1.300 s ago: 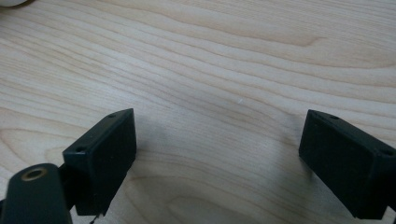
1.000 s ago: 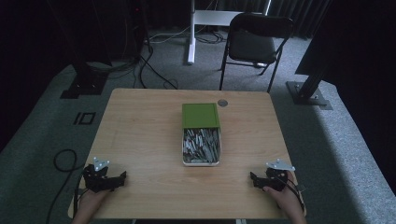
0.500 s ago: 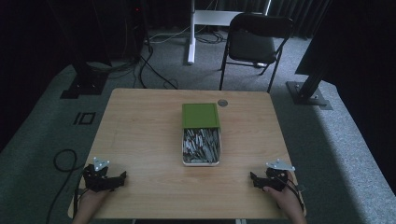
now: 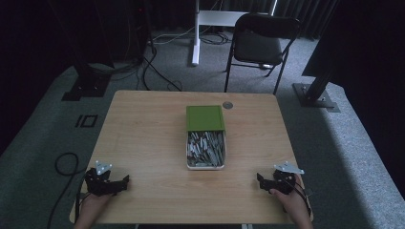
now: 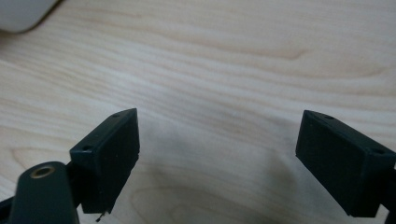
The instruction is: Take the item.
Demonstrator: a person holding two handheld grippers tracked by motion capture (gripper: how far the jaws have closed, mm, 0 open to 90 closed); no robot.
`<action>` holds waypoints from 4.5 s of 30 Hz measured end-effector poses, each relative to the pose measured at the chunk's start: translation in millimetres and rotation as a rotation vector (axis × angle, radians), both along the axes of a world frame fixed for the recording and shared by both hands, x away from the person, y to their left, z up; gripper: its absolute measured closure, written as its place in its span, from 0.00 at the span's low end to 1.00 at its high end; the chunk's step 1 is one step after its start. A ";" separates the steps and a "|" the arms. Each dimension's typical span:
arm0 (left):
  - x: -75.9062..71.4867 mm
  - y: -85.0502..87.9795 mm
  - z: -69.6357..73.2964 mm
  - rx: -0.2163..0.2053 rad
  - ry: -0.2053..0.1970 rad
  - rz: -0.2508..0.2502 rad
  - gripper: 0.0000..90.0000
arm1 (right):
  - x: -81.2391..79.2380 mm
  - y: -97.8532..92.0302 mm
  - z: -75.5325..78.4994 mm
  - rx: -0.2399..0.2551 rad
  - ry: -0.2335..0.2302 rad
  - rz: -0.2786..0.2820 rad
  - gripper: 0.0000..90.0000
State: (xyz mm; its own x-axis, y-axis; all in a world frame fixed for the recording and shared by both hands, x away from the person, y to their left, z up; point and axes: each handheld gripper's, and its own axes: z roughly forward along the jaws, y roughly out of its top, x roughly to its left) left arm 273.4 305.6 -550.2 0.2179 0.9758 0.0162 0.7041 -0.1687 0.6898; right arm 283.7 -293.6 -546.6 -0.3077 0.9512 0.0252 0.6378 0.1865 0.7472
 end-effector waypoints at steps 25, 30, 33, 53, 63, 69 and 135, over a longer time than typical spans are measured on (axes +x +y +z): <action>0.0 0.0 0.0 0.000 0.000 0.000 0.01 | 10.4 28.6 54.7 0.033 -0.133 0.065 0.17; 0.0 0.1 0.0 0.000 0.000 0.000 0.01 | 11.8 37.7 65.4 0.049 -0.161 0.083 0.17; 0.0 0.1 0.0 0.001 0.000 0.000 0.01 | 12.1 43.5 72.1 0.056 -0.176 0.092 0.20; 0.0 0.0 0.0 0.000 0.000 0.000 0.01 | 13.4 91.4 107.7 0.045 -0.273 0.273 0.47; 0.0 0.0 0.0 0.000 0.000 0.000 0.01 | 14.7 119.5 104.4 0.029 -0.237 0.358 0.66; 0.0 0.0 0.0 0.000 0.000 0.000 0.01 | 17.1 127.6 96.7 0.036 -0.225 0.359 0.79; 0.0 0.0 0.0 0.000 0.000 -0.001 0.01 | 11.7 165.6 43.4 0.007 -0.182 0.037 0.98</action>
State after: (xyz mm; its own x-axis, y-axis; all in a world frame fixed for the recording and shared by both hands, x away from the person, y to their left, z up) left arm 273.4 305.6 -550.2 0.2185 0.9757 0.0164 0.7039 -0.1693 0.6898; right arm 295.4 -128.0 -503.2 -0.3427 0.9390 -0.0279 0.4848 0.2022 0.8510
